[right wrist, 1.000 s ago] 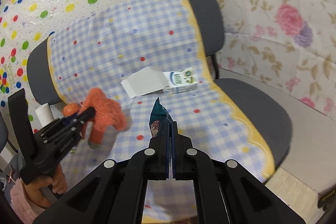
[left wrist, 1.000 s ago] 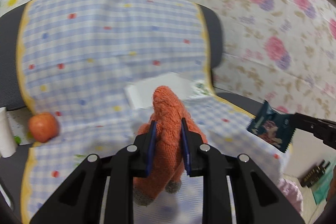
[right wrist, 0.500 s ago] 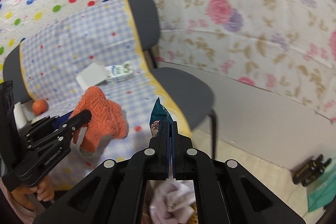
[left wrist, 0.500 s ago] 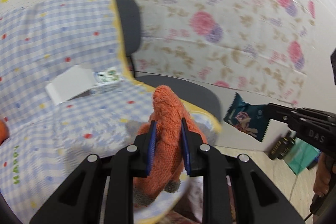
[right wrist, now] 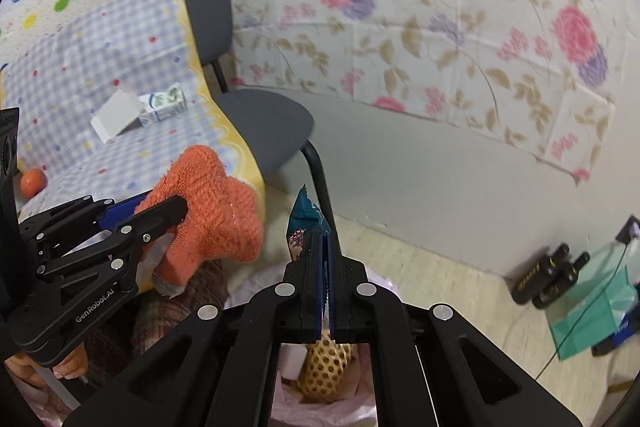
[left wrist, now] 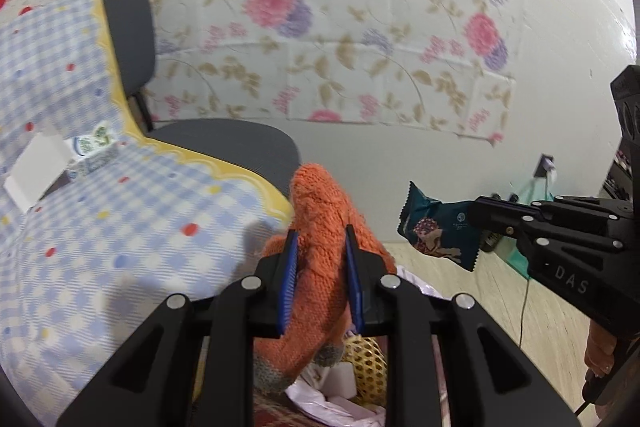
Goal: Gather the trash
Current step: 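Carry the glove and snack wrapper over the pink trash bin and open both grippers, then move both open grippers back over the white box and milk carton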
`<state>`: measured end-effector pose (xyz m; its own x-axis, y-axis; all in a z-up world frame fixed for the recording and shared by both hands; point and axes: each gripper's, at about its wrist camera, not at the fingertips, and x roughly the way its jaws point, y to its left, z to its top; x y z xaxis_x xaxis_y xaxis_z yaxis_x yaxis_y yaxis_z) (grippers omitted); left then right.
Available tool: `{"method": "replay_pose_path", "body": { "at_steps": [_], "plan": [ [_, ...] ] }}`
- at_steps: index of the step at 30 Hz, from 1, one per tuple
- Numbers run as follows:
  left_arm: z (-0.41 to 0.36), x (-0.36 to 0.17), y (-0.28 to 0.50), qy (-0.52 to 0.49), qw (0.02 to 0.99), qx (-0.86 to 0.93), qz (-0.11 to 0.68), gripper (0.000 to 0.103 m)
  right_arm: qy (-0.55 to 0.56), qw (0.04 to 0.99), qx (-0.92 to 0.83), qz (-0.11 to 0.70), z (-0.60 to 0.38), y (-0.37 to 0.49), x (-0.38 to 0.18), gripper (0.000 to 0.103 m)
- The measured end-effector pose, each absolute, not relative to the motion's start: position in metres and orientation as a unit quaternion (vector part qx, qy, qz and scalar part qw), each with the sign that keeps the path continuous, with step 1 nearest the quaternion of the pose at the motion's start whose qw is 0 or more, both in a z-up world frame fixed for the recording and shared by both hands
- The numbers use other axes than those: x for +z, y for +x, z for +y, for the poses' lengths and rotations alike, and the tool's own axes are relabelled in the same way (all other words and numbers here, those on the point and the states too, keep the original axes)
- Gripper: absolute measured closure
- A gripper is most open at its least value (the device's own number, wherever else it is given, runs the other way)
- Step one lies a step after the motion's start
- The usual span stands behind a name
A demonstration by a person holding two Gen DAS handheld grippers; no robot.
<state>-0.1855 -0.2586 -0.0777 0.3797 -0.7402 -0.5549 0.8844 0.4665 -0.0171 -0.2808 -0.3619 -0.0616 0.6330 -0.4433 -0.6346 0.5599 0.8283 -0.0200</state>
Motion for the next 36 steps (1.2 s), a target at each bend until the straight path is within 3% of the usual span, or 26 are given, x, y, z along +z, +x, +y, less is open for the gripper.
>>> {"method": "replay_pose_path", "body": {
  "at_steps": [7,12,17,30,36],
  "plan": [
    [-0.275,-0.094,-0.186,0.159,0.807,-0.497,0.278,0.074,0.117,0.889,-0.284,0.340,-0.375,-0.282,-0.080,0.096],
    [-0.273,-0.096,-0.181,0.149,0.804,-0.498,0.287,0.050,0.136,0.883,-0.274,0.356,-0.385,-0.275,-0.093,0.092],
    [-0.261,-0.086,-0.170,0.131,0.818,-0.484,0.283,0.050,0.137,0.881,-0.277,0.358,-0.384,-0.274,-0.093,0.076],
    [-0.222,-0.063,-0.134,0.099,0.859,-0.423,0.271,0.050,0.114,0.906,-0.245,0.325,-0.366,-0.246,-0.064,0.075],
    [-0.188,-0.050,-0.110,0.090,0.883,-0.377,0.263,0.044,0.104,0.924,-0.197,0.310,-0.351,-0.206,-0.043,0.075]
  ]
}}
